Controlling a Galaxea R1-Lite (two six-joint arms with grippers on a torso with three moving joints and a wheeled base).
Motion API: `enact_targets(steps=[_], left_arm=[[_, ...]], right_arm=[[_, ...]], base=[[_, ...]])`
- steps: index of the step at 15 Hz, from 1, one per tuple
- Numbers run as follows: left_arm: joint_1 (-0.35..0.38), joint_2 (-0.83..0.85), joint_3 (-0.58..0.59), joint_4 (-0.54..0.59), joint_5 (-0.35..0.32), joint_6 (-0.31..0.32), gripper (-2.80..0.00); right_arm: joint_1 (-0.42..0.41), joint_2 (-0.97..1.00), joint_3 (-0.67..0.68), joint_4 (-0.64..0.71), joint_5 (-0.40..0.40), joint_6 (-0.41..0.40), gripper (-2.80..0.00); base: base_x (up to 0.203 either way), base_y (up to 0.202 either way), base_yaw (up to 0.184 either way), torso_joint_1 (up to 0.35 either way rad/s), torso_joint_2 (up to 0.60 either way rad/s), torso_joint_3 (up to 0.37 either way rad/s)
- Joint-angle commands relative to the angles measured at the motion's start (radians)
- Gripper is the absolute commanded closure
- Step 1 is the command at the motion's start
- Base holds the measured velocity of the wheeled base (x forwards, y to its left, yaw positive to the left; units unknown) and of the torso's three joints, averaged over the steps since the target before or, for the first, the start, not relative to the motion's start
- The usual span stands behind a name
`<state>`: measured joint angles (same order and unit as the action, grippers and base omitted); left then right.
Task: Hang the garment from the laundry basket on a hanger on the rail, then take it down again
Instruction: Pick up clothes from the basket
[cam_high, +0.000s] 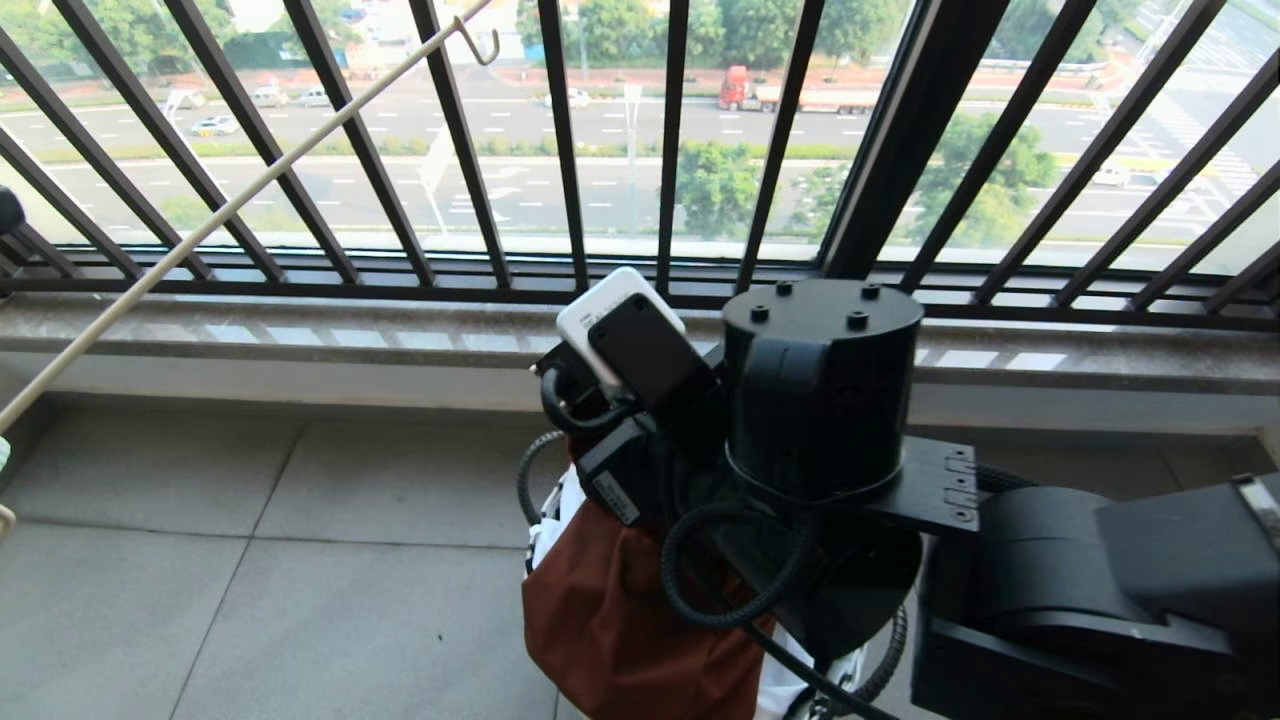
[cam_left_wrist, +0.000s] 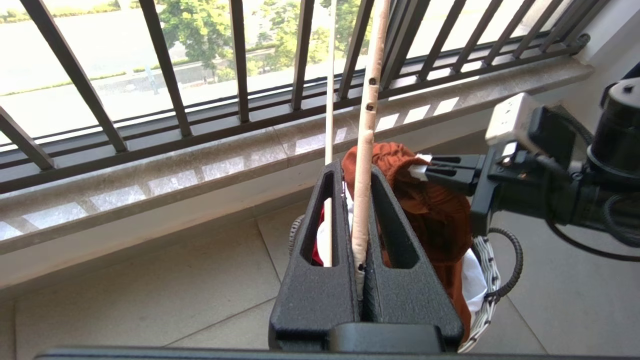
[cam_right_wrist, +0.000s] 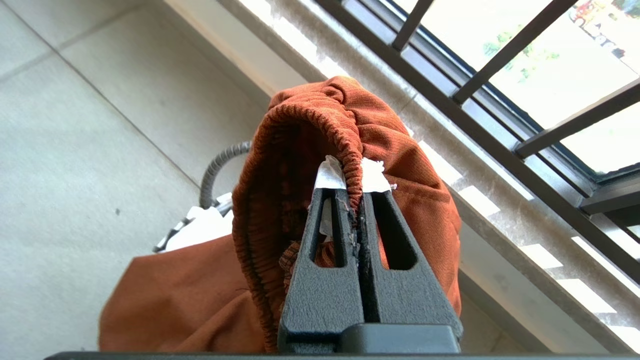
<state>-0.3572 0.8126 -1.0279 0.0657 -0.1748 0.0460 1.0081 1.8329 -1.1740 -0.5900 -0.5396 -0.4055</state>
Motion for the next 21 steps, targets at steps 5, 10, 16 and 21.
enact_targets(steps=[5,10,16,21], left_arm=[[0.000,0.013,0.003,0.000,-0.005,0.000,0.00],[0.000,0.024,0.015,-0.001,-0.010,0.002,0.00],[-0.002,0.070,0.019,-0.007,-0.011,-0.023,0.00],[-0.002,0.102,0.023,-0.009,-0.058,-0.040,0.00]], right_arm=[[0.020,-0.169,0.014,-0.013,0.000,0.022,0.00],[0.018,-0.201,0.018,-0.141,-0.003,0.020,0.00],[0.015,-0.309,0.101,-0.160,0.000,0.148,0.00],[-0.047,-0.378,0.190,-0.162,0.065,0.254,0.00]], base=[[0.000,0.000,0.000,0.000,0.00,0.000],[0.000,0.000,0.000,0.000,0.00,0.000],[0.000,0.000,0.000,0.000,0.00,0.000],[0.000,0.000,0.000,0.000,0.00,0.000]])
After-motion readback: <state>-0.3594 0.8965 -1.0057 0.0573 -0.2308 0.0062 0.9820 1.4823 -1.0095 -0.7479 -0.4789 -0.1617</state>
